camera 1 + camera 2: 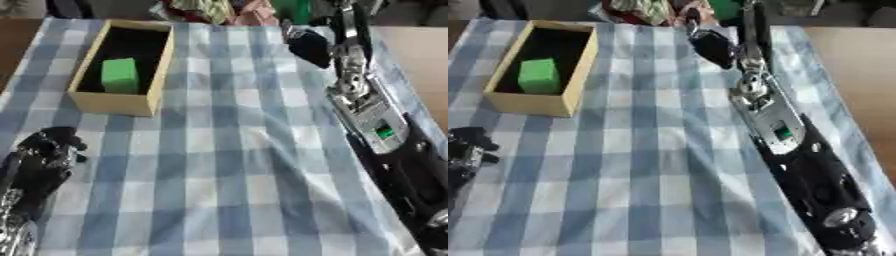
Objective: Pick up objects on the table and place them in the box.
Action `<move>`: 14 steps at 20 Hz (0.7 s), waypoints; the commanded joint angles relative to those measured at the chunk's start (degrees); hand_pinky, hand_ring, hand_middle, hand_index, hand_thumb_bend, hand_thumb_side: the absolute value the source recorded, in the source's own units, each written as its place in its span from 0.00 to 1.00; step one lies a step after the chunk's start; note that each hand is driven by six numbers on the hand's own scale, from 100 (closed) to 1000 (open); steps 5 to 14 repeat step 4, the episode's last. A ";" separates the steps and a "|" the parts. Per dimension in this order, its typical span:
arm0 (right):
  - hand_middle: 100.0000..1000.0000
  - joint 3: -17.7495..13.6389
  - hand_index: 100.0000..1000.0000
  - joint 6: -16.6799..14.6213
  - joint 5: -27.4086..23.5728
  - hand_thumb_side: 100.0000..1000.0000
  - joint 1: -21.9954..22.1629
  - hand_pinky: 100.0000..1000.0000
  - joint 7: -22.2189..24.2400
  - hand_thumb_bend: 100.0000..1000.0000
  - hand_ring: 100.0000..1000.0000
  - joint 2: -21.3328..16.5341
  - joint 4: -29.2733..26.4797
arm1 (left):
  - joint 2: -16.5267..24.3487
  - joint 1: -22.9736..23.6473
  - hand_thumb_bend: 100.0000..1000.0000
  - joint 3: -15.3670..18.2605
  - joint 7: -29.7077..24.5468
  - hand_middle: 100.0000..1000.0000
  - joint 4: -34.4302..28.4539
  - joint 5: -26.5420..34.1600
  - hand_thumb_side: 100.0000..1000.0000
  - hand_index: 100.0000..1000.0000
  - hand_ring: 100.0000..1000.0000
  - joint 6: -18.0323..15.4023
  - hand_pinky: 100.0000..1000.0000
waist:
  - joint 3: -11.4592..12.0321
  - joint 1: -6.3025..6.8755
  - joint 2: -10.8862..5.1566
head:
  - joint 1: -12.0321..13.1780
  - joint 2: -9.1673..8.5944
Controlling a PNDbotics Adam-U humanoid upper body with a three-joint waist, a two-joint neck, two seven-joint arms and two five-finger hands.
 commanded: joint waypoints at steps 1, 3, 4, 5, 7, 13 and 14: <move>0.70 -1.13 0.90 -1.02 -0.59 0.00 0.85 0.63 -0.45 0.17 0.91 -0.48 -2.69 | 0.73 -0.13 0.00 0.55 0.31 0.49 -0.55 -0.15 0.12 0.62 0.57 -0.10 0.50 | -0.36 0.19 -0.61 | 1.04 0.83; 0.69 -1.40 0.90 -1.53 -0.72 0.00 1.97 0.63 -0.83 0.16 0.91 -0.12 -3.25 | 0.63 -0.02 0.00 0.66 0.45 0.49 -0.52 -0.12 0.12 0.62 0.57 -0.12 0.50 | -0.71 0.24 -0.50 | 1.83 0.93; 0.69 -1.46 0.90 -1.80 -0.80 0.00 2.44 0.63 -0.92 0.16 0.91 -0.01 -3.52 | 0.57 -0.01 0.00 0.67 0.48 0.50 -0.51 -0.10 0.12 0.62 0.58 -0.12 0.50 | -0.84 0.27 -0.41 | 2.24 0.93; 0.69 -1.46 0.90 -1.80 -0.80 0.00 2.44 0.63 -0.92 0.16 0.91 -0.01 -3.52 | 0.57 -0.01 0.00 0.67 0.48 0.50 -0.51 -0.10 0.12 0.62 0.58 -0.12 0.50 | -0.84 0.27 -0.41 | 2.24 0.93; 0.69 -1.46 0.90 -1.80 -0.80 0.00 2.44 0.63 -0.92 0.16 0.91 -0.01 -3.52 | 0.57 -0.01 0.00 0.67 0.48 0.50 -0.51 -0.10 0.12 0.62 0.58 -0.12 0.50 | -0.84 0.27 -0.41 | 2.24 0.93; 0.69 -1.46 0.90 -1.80 -0.80 0.00 2.44 0.63 -0.92 0.16 0.91 -0.01 -3.52 | 0.57 -0.01 0.00 0.67 0.48 0.50 -0.51 -0.10 0.12 0.62 0.58 -0.12 0.50 | -0.84 0.27 -0.41 | 2.24 0.93; 0.69 -1.46 0.90 -1.80 -0.80 0.00 2.44 0.63 -0.92 0.16 0.91 -0.01 -3.52 | 0.57 -0.01 0.00 0.67 0.48 0.50 -0.51 -0.10 0.12 0.62 0.58 -0.12 0.50 | -0.84 0.27 -0.41 | 2.24 0.93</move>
